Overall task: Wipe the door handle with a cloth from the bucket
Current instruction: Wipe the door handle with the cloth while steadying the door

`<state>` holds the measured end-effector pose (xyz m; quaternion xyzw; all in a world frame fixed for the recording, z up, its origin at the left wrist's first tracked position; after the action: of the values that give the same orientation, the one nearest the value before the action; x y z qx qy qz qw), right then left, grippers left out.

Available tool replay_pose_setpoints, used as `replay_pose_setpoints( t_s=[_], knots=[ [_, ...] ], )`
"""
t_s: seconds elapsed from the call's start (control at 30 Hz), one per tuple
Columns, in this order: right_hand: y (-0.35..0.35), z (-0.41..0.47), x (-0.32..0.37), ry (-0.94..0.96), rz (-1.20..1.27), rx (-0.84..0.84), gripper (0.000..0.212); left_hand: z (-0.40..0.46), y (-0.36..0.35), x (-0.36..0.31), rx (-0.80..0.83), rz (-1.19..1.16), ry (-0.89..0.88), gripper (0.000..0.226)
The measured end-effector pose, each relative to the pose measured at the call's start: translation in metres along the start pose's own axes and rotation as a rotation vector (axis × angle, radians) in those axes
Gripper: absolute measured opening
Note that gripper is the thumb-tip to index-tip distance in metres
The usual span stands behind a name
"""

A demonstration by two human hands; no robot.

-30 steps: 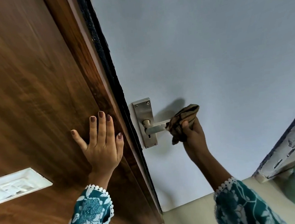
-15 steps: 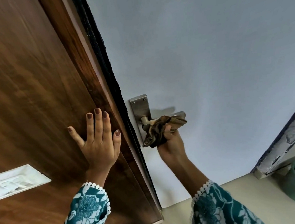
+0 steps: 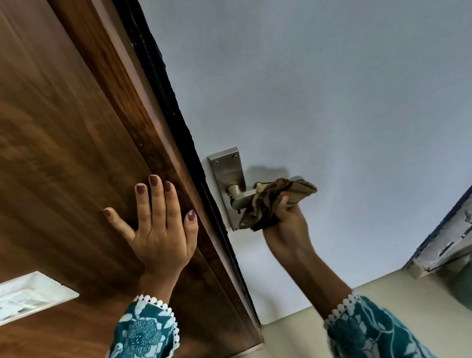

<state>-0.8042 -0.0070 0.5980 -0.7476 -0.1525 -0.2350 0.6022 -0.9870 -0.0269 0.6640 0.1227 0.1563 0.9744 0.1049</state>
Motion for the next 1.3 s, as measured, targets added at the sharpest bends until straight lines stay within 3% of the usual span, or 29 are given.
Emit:
replay_pose_setpoints(
  t_s=[0.17, 0.4, 0.5, 0.67, 0.77, 0.83, 0.93, 1.03, 1.1, 1.17, 1.2, 1.3],
  knots=[
    [-0.015, -0.008, -0.026, -0.070, 0.072, -0.108, 0.041, 0.000, 0.000, 0.000, -0.003, 0.005, -0.009, 0.057],
    [-0.017, -0.012, -0.024, -0.087, 0.049, -0.078, 0.040, -0.001, -0.001, -0.001, -0.010, 0.002, -0.004, 0.057],
    [-0.013, -0.011, -0.010, -0.101, -0.037, -0.016, 0.030, -0.002, -0.001, 0.000, -0.002, -0.007, -0.005, 0.057],
    [0.005, -0.001, 0.016, -0.041, -0.173, -0.021, 0.038, -0.005, -0.002, 0.005, 0.003, -0.037, -0.054, 0.058],
    [0.014, 0.005, 0.029, 0.035, -0.257, -0.027, 0.029, -0.007, -0.003, 0.005, -0.005, -0.034, -0.067, 0.058],
    [0.018, 0.007, 0.043, 0.127, -0.382, -0.025, 0.022, -0.008, -0.004, 0.006, -0.003, -0.036, -0.077, 0.058],
    [0.025, 0.010, 0.072, 0.270, -0.758, 0.012, 0.016, -0.009, -0.006, 0.006, -0.013, -0.030, -0.081, 0.058],
    [0.021, 0.006, 0.092, 0.369, -1.158, -0.002, 0.030, -0.009, -0.006, 0.005, -0.018, -0.028, -0.083, 0.058],
    [0.003, -0.004, 0.100, 0.565, -1.387, 0.020, 0.046, -0.008, -0.006, 0.006, -0.019, -0.027, -0.084, 0.058],
    [-0.022, -0.019, 0.103, 0.901, -1.690, 0.042, 0.049, -0.008, -0.005, 0.005, -0.020, -0.024, -0.085, 0.058],
    [-0.035, -0.026, 0.098, 1.032, -1.757, 0.086, 0.045, -0.008, -0.005, 0.005, -0.018, -0.024, -0.085, 0.057],
    [-0.064, -0.042, 0.056, 1.151, -1.867, 0.357, 0.039, -0.008, -0.004, 0.005, -0.015, -0.021, -0.084, 0.057]
  ],
)
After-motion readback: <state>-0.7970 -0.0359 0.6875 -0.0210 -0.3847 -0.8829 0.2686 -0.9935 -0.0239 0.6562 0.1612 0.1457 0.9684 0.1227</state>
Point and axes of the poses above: each hand's wrist, its own z-axis towards the middle knuckle, its own y-axis out of the back of the hand, x = y × z, the point moved 4 cm from there along z, towards the middle knuckle, and after that the axes turned 4 degrees about -z, right-handed, at the moved point
